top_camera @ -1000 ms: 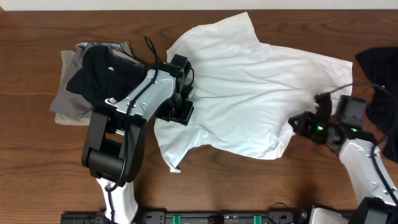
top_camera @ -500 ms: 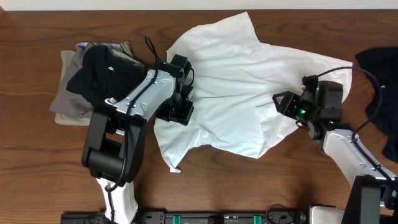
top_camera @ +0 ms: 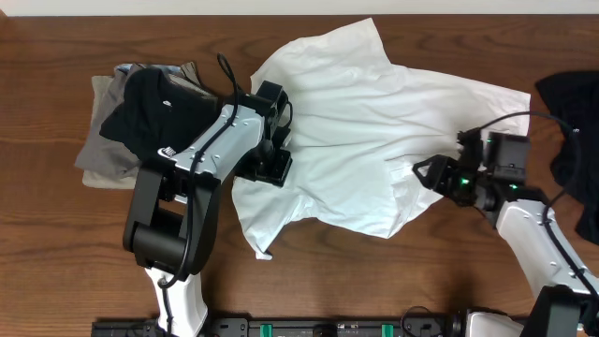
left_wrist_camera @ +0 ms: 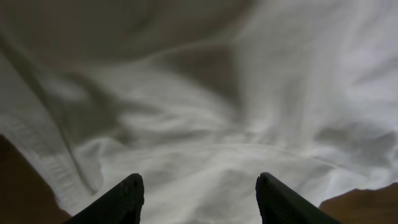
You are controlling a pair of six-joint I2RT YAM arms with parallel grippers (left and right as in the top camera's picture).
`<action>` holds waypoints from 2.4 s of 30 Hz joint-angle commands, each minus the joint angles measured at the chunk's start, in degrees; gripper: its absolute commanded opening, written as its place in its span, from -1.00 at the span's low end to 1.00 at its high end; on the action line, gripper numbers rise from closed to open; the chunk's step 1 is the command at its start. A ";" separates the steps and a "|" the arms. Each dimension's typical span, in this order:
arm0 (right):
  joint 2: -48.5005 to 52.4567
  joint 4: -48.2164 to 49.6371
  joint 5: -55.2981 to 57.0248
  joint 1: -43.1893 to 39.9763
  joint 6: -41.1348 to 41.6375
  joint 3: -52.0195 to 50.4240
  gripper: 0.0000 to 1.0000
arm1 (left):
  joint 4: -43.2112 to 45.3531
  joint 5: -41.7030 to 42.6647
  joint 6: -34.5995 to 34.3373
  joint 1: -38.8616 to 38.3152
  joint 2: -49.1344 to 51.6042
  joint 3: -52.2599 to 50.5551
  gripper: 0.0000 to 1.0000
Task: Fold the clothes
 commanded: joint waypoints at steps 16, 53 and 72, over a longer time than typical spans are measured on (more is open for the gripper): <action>13.97 9.25 2.93 8.48 15.85 0.98 0.01 | 0.33 -0.09 -0.92 0.20 -0.15 -0.04 0.21; 17.40 14.49 12.81 11.54 28.72 0.83 -0.28 | 0.15 -0.11 -0.90 0.20 -0.15 -0.04 0.21; 9.44 9.77 10.99 9.22 20.55 0.83 -0.98 | -0.50 -0.09 -0.90 0.20 -0.15 -0.04 0.21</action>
